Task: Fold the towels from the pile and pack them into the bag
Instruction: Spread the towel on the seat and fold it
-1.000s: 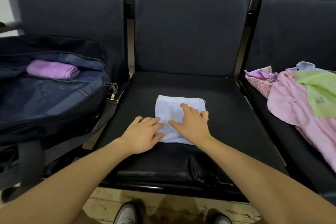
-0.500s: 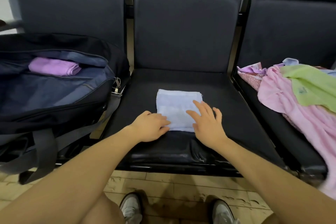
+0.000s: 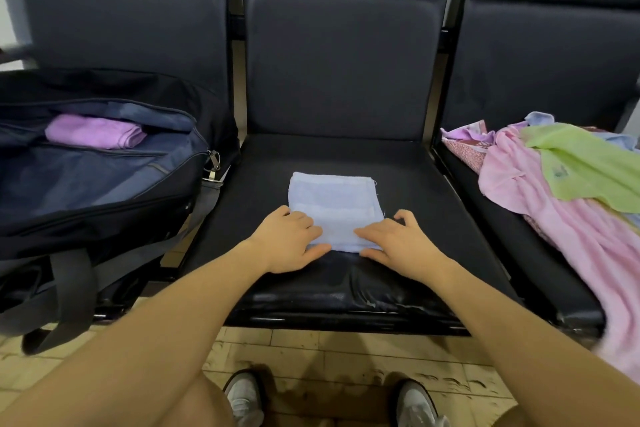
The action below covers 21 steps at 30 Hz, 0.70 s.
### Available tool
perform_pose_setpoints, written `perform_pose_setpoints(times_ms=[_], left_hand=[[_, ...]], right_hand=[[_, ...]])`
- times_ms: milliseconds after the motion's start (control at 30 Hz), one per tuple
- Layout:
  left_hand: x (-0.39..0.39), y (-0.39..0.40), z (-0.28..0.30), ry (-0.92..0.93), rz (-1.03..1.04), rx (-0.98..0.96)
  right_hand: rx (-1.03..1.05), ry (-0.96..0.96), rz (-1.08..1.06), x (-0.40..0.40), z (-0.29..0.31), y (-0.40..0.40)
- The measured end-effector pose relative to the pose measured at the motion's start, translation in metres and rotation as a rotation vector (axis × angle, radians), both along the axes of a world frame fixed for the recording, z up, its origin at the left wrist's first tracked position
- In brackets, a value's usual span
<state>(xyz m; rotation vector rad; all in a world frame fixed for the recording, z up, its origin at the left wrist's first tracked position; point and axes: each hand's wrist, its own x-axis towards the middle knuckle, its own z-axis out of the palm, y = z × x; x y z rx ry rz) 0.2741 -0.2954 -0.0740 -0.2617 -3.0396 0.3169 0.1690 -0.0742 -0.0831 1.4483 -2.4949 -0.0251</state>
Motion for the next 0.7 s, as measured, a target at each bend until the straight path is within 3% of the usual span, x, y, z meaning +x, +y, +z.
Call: perform_pose_setpoints(times_ms=[133, 200, 267, 500, 700], left_hand=[[-0.011, -0.001, -0.009, -0.181, 0.06, 0.182], [-0.015, -0.003, -0.011, -0.168, 0.04, 0.208], [-0.017, -0.005, -0.012, -0.103, 0.012, 0.191], [-0.017, -0.013, -0.015, 0.21, -0.027, 0.055], [-0.017, -0.022, -0.011, 0.31, -0.008, 0.384]], right_hand=[[0.089, -0.071, 0.107, -0.009, -0.001, -0.011], [0.132, -0.003, 0.132, -0.012, -0.004, -0.02], [0.146, 0.076, 0.125, -0.015, -0.006, -0.029], [-0.14, 0.249, 0.109, -0.024, -0.012, -0.024], [-0.172, 0.121, 0.061, -0.027, -0.018, -0.017]])
